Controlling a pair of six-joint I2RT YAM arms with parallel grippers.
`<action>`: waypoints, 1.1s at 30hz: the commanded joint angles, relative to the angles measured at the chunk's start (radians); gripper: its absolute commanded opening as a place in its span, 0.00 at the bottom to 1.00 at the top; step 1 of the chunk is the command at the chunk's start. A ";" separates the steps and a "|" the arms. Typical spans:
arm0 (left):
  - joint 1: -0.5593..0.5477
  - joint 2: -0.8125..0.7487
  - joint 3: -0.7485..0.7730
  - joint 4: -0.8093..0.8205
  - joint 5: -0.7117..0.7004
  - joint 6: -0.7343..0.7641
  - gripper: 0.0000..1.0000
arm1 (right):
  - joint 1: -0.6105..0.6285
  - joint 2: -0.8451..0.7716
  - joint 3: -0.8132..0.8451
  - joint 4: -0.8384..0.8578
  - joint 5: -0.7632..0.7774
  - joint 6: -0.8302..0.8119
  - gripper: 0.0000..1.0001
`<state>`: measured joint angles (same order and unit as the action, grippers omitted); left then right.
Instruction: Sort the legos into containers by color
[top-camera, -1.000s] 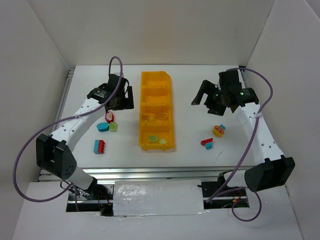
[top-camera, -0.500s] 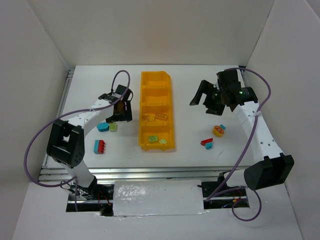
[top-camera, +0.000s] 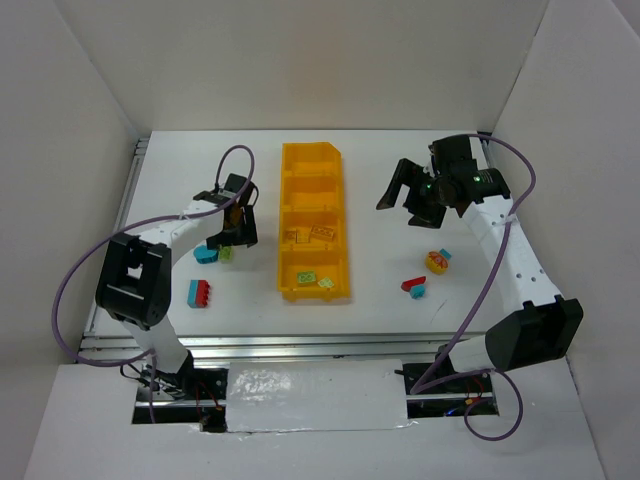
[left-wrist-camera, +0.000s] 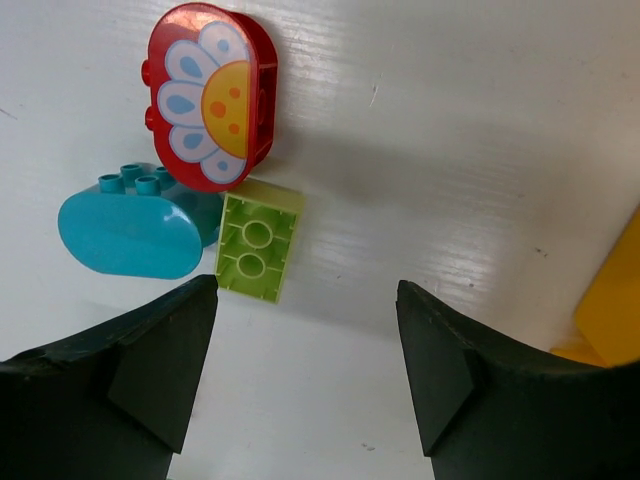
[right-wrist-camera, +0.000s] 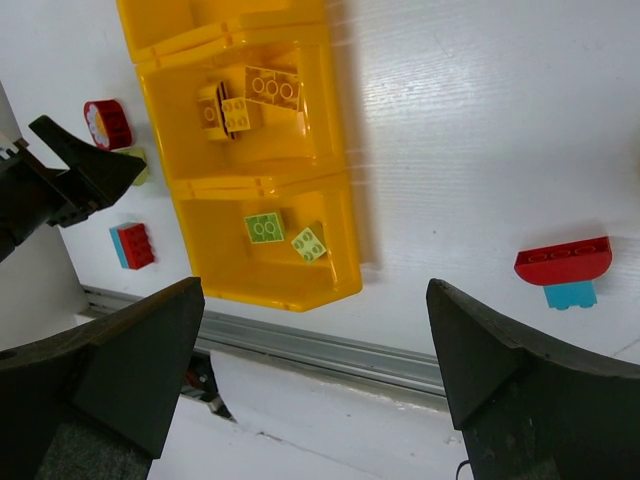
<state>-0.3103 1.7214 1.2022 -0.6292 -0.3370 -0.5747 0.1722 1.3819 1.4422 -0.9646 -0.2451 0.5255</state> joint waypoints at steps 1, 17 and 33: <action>0.016 0.023 -0.001 0.043 0.022 0.032 0.84 | -0.003 0.000 0.052 -0.003 -0.016 -0.015 1.00; 0.080 0.055 -0.030 0.072 0.069 0.055 0.84 | -0.005 0.016 0.076 0.007 -0.033 0.001 1.00; 0.079 0.026 0.033 0.052 0.118 0.087 0.83 | -0.002 0.026 0.063 0.033 -0.060 0.022 1.00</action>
<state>-0.2317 1.7557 1.1946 -0.5617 -0.2665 -0.5014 0.1722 1.3979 1.4803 -0.9581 -0.2802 0.5381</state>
